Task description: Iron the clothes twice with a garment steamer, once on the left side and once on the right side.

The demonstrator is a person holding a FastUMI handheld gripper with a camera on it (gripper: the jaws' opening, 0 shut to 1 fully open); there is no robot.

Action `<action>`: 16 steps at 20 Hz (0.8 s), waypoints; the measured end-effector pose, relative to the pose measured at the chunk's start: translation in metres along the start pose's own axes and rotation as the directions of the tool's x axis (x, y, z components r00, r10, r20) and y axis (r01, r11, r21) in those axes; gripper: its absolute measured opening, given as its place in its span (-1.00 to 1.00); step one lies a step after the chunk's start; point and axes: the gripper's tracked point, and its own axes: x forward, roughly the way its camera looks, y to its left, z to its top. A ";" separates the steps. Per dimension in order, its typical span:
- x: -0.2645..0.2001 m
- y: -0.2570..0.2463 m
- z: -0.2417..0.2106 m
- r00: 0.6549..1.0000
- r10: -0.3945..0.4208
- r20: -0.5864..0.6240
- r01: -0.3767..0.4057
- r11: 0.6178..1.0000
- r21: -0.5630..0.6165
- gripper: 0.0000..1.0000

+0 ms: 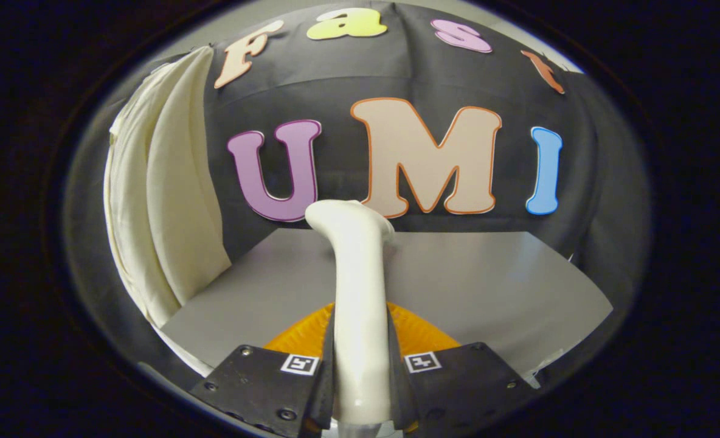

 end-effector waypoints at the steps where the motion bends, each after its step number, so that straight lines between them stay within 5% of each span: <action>1: -0.006 0.004 -0.004 1.000 0.005 -0.001 -0.005 1.000 -0.011 -0.26; 6: -0.050 0.031 -0.018 0.998 0.052 0.034 -0.052 0.999 -0.014 -0.26; 16: -0.166 0.133 0.032 0.978 -0.067 0.197 0.055 0.996 0.065 -0.30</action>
